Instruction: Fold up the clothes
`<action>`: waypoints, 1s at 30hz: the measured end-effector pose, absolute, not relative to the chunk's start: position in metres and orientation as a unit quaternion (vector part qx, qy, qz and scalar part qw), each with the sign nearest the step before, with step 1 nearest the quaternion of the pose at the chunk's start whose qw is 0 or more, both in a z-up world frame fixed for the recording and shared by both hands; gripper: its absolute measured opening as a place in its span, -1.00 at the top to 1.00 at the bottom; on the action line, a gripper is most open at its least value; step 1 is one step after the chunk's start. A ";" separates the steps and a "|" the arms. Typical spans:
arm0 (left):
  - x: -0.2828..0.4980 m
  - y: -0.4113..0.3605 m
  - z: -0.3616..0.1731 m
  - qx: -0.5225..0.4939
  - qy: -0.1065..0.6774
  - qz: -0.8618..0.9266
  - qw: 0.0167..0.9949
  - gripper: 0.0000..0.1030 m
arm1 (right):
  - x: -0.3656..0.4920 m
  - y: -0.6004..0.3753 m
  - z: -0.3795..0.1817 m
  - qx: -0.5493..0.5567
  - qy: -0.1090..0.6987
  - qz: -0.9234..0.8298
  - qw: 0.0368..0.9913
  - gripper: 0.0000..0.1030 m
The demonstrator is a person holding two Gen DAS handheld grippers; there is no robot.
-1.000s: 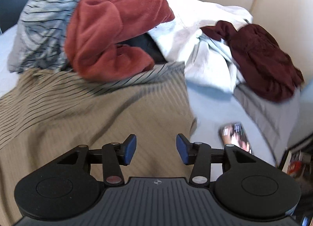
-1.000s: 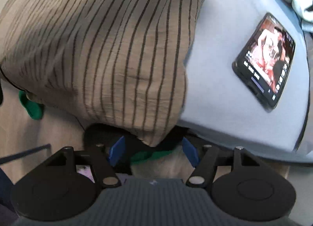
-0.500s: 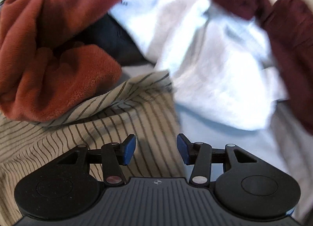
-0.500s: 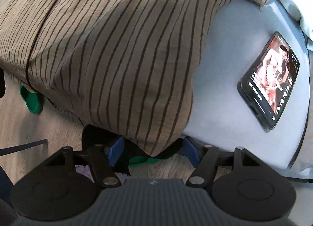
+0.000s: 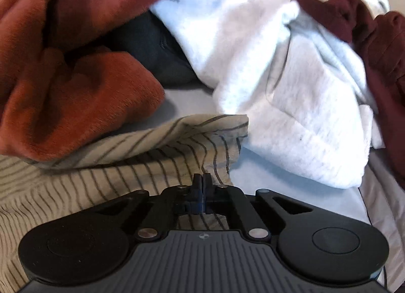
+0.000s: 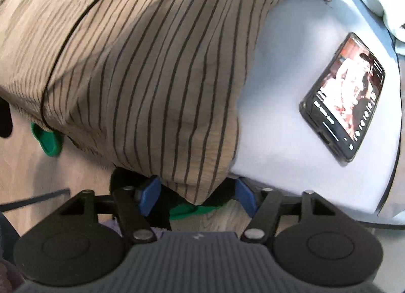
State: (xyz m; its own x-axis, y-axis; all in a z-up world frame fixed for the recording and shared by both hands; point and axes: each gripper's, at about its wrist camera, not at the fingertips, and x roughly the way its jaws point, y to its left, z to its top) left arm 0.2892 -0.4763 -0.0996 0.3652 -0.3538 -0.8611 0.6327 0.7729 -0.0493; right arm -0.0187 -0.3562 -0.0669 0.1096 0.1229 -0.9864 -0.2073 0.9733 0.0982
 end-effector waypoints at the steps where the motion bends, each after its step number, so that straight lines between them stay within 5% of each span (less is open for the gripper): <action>1: 0.289 -0.471 -0.096 0.141 0.474 -0.309 0.813 1.00 | -0.018 -0.359 -0.066 -0.022 0.656 0.108 0.747 0.15; 2: 0.289 -0.467 -0.092 0.133 0.476 -0.312 0.811 1.00 | -0.018 -0.363 -0.066 -0.013 0.655 0.103 0.748 0.59; 6: 0.284 -0.447 -0.067 0.128 0.460 -0.330 0.814 1.00 | -0.017 -0.369 -0.061 0.006 0.652 0.100 0.752 0.86; 30: 0.286 -0.283 0.109 0.027 0.388 -0.321 0.863 1.00 | -0.043 -0.336 0.015 0.078 0.577 0.221 0.783 0.97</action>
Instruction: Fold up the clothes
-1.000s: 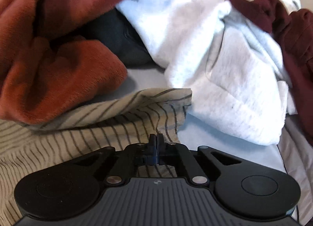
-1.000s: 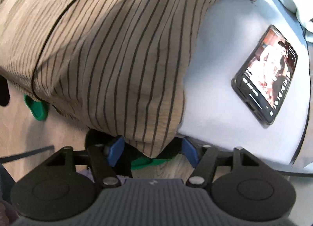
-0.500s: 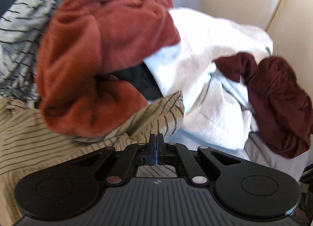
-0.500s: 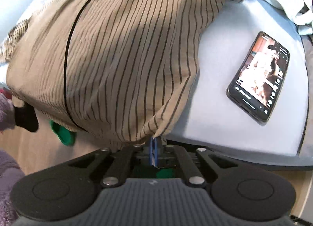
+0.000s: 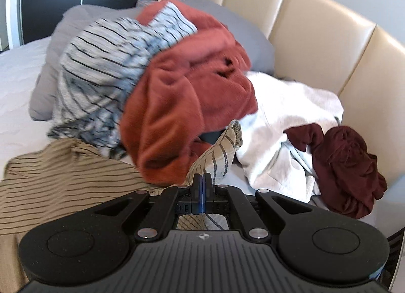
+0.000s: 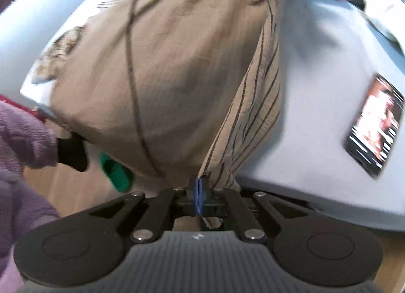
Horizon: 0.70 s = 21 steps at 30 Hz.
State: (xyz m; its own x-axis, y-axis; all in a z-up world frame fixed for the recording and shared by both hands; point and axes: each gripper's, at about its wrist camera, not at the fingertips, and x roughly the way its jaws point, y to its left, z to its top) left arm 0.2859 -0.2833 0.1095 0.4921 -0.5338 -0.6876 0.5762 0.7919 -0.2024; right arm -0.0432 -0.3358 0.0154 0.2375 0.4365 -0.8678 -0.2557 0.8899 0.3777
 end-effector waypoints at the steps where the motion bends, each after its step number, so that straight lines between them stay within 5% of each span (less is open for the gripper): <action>1: 0.285 -0.273 0.114 0.024 0.386 -0.321 0.865 1.00 | -0.043 -0.333 0.019 0.078 0.574 0.231 0.782 0.97; 9: 0.289 -0.174 0.130 -0.009 0.376 -0.296 0.878 1.00 | -0.035 -0.280 0.043 0.051 0.567 0.312 0.760 0.97; 21: 0.324 -0.041 0.057 -0.077 0.424 -0.226 0.874 1.00 | -0.006 -0.195 0.007 0.015 0.613 0.355 0.706 0.97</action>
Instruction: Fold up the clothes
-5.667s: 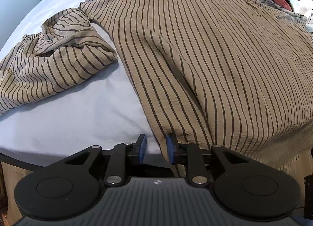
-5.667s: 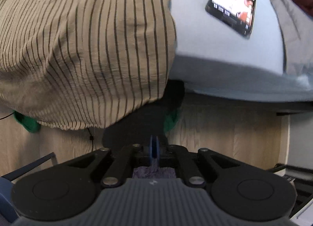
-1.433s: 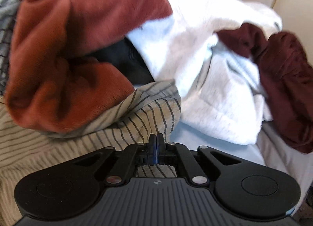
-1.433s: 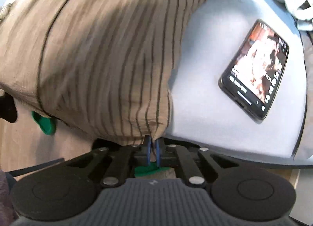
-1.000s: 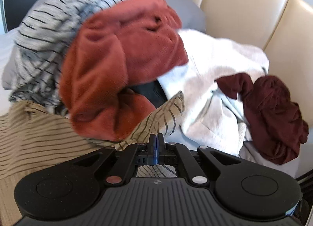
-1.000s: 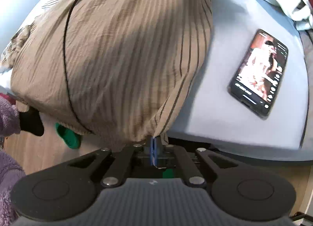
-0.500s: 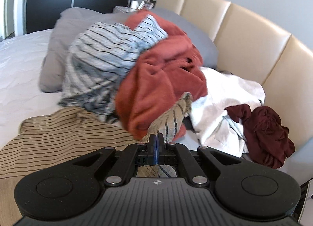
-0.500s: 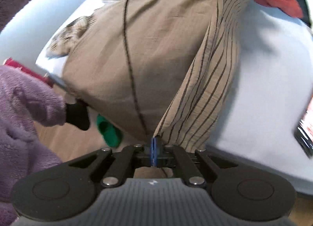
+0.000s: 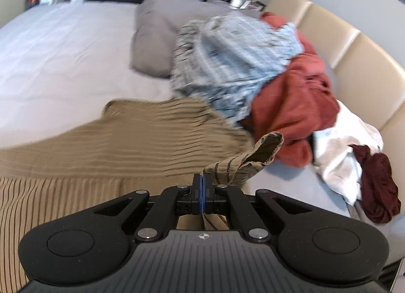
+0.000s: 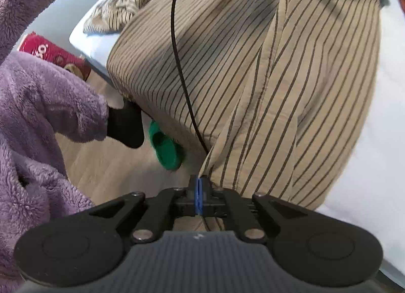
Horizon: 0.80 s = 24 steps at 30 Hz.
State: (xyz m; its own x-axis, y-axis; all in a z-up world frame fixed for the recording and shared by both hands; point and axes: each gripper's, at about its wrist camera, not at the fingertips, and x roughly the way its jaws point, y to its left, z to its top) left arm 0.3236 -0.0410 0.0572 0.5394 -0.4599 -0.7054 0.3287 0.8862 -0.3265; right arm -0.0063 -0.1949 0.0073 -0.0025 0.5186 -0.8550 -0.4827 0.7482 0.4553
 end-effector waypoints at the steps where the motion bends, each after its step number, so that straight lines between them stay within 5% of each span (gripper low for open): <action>1: 0.327 -0.032 0.048 -0.082 0.428 -0.218 0.873 1.00 | -0.005 -0.192 0.004 0.013 0.617 0.355 0.702 0.97; 9: 0.347 0.017 -0.016 -0.107 0.470 -0.148 0.863 1.00 | 0.005 -0.174 -0.020 -0.003 0.636 0.353 0.686 0.88; 16: 0.339 0.028 -0.004 -0.096 0.463 -0.154 0.867 1.00 | 0.003 -0.177 -0.021 -0.012 0.634 0.344 0.692 0.79; 19: 0.325 0.026 0.008 -0.080 0.460 -0.168 0.868 0.90 | -0.001 -0.185 -0.017 -0.008 0.624 0.332 0.707 -0.10; 24: 0.287 0.015 0.024 -0.037 0.449 -0.196 0.871 0.53 | -0.011 -0.202 -0.015 0.015 0.616 0.307 0.725 -0.07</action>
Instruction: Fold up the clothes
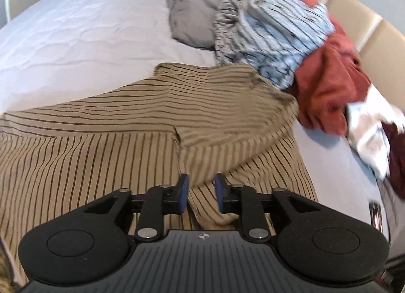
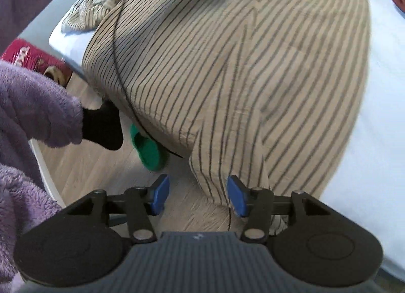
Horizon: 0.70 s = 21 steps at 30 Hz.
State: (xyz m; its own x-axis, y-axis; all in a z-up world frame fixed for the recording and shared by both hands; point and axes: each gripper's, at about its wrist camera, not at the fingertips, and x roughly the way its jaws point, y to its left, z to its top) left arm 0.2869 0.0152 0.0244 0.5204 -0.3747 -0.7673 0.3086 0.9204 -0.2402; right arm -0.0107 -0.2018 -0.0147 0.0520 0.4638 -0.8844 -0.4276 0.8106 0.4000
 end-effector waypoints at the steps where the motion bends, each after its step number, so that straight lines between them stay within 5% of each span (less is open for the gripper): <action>1: 0.275 0.014 0.027 -0.028 0.445 -0.204 0.872 0.45 | -0.014 -0.204 -0.015 0.018 0.615 0.303 0.728 -0.07; 4: 0.244 0.009 0.028 -0.015 0.442 -0.220 0.869 0.18 | -0.027 -0.208 -0.018 0.025 0.605 0.288 0.742 -0.07; 13: 0.138 0.000 0.002 -0.003 0.449 -0.260 0.855 0.17 | -0.074 -0.189 -0.037 -0.051 0.547 0.186 0.815 0.19; 21: 0.067 0.010 -0.026 -0.055 0.478 -0.250 0.840 0.17 | -0.082 -0.185 -0.060 -0.051 0.521 0.141 0.840 0.23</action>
State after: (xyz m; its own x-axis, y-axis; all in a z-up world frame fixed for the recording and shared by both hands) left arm 0.0672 0.0099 -0.0265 0.4187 -0.4728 -0.7754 0.3685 0.8688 -0.3308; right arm -0.0822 -0.1854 -0.0602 0.4172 0.1835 -0.8901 -0.2905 0.9550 0.0607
